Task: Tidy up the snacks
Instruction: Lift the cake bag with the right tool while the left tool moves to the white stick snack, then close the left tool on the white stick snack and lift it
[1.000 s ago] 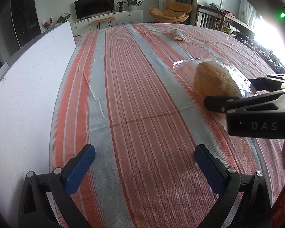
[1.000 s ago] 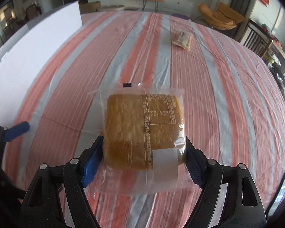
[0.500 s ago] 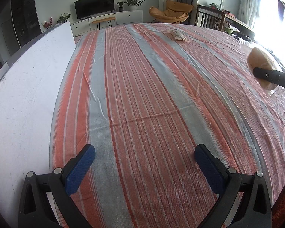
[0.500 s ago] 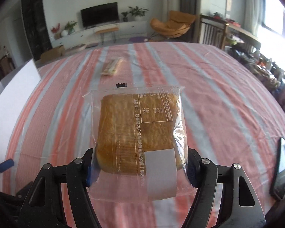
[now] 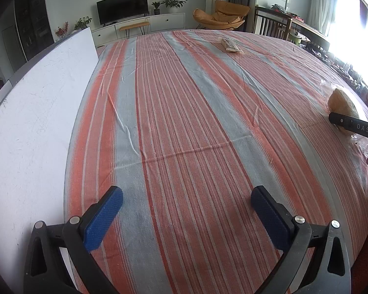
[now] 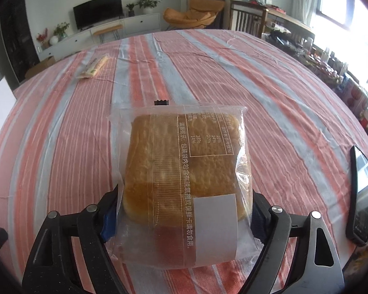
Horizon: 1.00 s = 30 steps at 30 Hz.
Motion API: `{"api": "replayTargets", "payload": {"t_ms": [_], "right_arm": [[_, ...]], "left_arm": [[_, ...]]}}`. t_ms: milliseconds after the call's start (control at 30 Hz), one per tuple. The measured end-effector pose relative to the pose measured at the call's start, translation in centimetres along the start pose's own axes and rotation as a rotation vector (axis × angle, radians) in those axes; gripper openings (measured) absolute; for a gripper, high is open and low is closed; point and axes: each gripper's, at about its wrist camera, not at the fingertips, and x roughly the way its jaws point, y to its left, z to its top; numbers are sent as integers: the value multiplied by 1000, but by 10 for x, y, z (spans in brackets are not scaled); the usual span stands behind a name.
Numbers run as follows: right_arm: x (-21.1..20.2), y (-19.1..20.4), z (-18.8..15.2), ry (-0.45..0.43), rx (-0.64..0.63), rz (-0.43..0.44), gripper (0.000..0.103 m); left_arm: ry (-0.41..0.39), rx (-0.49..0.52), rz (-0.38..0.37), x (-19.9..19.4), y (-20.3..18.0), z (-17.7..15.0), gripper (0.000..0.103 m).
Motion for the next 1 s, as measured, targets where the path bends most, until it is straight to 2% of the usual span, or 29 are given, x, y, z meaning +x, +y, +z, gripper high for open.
{"api": "replayTargets", "payload": {"t_ms": [100, 200, 333, 433, 567, 700, 733, 833, 933, 1000], "right_arm": [[0, 0, -1, 0, -1, -1, 87], [0, 1, -1, 0, -1, 0, 88], [1, 1, -1, 0, -1, 0, 88], [0, 1, -1, 0, 0, 1, 88], [1, 1, -1, 0, -1, 0, 88], [2, 2, 0, 2, -3, 2, 89], [2, 2, 0, 2, -3, 2, 89], [2, 2, 0, 2, -3, 2, 89], [2, 2, 0, 2, -4, 2, 89], [2, 3, 0, 2, -5, 2, 90]], "left_arm": [[15, -39, 6, 0, -2, 2, 103], [-5, -99, -107, -7, -8, 18, 103], [-48, -101, -175, -4, -28, 70, 103], [-24, -73, -228, 18, -42, 122, 103], [-25, 5, -184, 59, -66, 194, 103], [11, 17, -110, 113, -87, 256, 99], [15, 17, -102, 125, -91, 264, 95], [32, 11, -81, 158, -104, 283, 93], [70, 6, -40, 186, -110, 287, 93], [82, -11, -35, 198, -107, 287, 89]]}}
